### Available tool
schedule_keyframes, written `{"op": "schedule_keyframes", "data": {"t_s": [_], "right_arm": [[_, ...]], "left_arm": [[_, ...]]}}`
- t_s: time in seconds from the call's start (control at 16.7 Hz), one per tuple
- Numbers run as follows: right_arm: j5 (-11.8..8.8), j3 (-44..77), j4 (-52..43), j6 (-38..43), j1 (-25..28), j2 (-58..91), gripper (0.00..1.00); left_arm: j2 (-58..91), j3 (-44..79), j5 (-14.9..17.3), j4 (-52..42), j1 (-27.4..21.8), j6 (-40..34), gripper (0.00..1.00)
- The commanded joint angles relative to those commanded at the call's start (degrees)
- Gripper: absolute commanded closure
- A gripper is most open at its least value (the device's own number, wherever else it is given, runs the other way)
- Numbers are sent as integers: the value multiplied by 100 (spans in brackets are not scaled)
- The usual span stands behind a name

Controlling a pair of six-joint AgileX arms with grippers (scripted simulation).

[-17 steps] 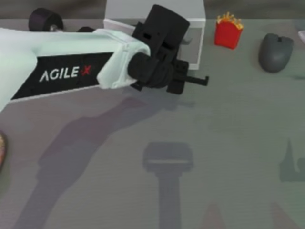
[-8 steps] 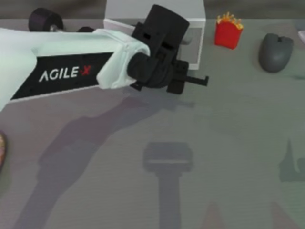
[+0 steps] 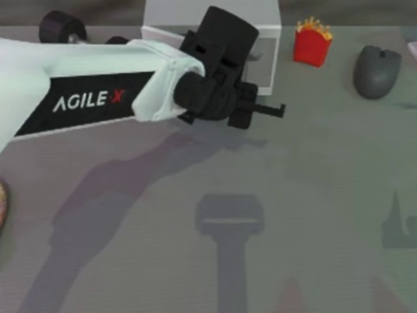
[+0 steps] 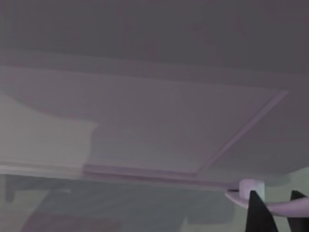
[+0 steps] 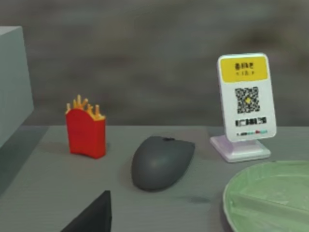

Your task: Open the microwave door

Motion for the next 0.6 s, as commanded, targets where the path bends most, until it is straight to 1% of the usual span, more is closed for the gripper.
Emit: {"op": "schedule_keyframes", "data": {"t_s": [0.24, 0.3, 0.6], "right_arm": [[0, 0, 0, 0, 0, 0, 0], [0, 0, 0, 0, 0, 0, 0], [0, 0, 0, 0, 0, 0, 0]], "left_arm": [[0, 0, 0, 0, 0, 0, 100], [12, 22, 47, -2, -51, -34, 100], [-128, -174, 155, 97, 39, 176, 100]]}}
